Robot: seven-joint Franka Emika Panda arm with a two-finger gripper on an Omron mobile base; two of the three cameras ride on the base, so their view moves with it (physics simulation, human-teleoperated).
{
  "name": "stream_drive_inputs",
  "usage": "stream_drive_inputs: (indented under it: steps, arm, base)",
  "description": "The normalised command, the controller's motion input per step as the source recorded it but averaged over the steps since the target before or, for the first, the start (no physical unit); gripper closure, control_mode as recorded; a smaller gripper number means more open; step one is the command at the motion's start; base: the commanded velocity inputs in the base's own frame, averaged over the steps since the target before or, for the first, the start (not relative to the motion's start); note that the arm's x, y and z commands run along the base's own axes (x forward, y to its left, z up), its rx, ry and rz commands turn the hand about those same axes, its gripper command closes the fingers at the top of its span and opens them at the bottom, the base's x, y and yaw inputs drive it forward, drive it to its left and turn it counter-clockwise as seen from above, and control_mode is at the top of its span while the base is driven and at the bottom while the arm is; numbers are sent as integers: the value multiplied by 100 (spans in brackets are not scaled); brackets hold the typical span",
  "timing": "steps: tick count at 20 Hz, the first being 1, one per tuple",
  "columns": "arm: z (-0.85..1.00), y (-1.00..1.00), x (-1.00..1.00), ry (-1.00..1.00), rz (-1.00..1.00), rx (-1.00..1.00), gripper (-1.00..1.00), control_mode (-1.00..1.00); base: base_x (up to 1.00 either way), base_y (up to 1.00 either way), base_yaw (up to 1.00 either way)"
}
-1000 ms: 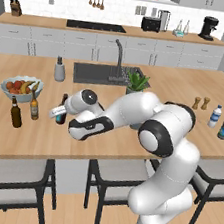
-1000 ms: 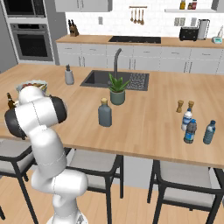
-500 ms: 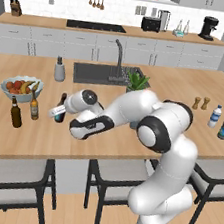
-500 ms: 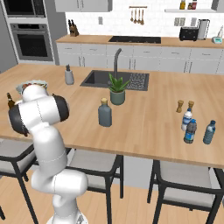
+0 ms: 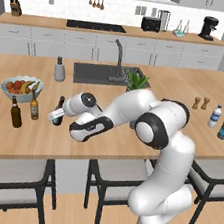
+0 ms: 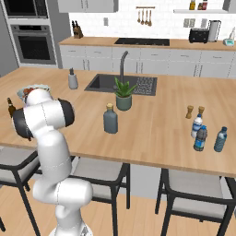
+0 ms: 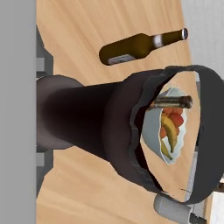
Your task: Move the plastic bottles in the middle to the plastics group, and the glass bottles in the middle to the glass group.
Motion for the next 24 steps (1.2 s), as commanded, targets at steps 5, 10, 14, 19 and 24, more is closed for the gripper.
stream_drive_inputs:
  steps: [5, 10, 14, 19, 24]
  arm:
    - [-73, 8, 5, 1, 1, 0, 100, -100]
    - [-34, 12, 6, 0, 1, 0, 100, -100]
    - [-18, 11, 8, 0, 1, 0, 100, -100]
    - [0, 34, 40, 0, 0, 0, 100, -100]
    - [0, 33, 47, 0, 0, 0, 100, -100]
  base:
    - [0, 0, 0]
    - [0, 0, 0]
    - [0, 0, 0]
    - [0, 0, 0]
    - [0, 0, 0]
